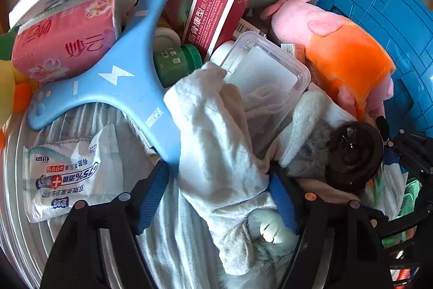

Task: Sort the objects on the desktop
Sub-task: 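Grasp the white cloth with the left tool while the right tool grasps the brown bottle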

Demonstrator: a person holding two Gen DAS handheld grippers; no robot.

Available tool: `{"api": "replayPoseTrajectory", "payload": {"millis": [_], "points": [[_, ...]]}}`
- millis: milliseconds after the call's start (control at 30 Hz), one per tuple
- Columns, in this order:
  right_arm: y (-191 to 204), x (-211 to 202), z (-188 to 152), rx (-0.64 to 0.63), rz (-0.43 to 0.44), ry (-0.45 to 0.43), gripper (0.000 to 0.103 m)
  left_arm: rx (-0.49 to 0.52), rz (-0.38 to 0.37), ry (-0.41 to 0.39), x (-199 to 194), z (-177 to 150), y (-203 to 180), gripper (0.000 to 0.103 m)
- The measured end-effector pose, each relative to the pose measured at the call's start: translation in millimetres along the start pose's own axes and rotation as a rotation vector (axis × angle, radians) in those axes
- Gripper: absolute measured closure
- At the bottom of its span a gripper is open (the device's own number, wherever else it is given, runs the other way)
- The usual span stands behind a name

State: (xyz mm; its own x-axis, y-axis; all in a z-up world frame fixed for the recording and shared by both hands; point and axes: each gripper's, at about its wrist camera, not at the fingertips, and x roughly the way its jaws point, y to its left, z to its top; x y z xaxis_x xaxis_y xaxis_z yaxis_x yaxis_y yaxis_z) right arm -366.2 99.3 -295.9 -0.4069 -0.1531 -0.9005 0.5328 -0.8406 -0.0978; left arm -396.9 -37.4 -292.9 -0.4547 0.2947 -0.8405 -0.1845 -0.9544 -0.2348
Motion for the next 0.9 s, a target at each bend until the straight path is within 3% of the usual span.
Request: {"api": "replayPoseTrajectory", "payload": {"millis": [233,567,733,900], "points": [[-18.2,-36.3,-2.0,0.151,0.033,-0.082,0.046,0.028,-0.05,-0.04,-42.3,-8.9,11.7,0.032],[-16.4,-70.1,21.8,0.207,0.032,-0.17,0.048,0.061,-0.057,-0.146,-110.3,11.7,31.3,0.032],[-13.7,-75.6,32.8,0.229,0.052,-0.197,0.048,0.109,-0.058,-0.146,-115.0,26.7,24.8,0.031],[-8.9,-77.7,39.9,0.232,0.05,-0.198,0.048,0.149,-0.058,-0.092,-102.2,0.9,32.9,0.037]]}}
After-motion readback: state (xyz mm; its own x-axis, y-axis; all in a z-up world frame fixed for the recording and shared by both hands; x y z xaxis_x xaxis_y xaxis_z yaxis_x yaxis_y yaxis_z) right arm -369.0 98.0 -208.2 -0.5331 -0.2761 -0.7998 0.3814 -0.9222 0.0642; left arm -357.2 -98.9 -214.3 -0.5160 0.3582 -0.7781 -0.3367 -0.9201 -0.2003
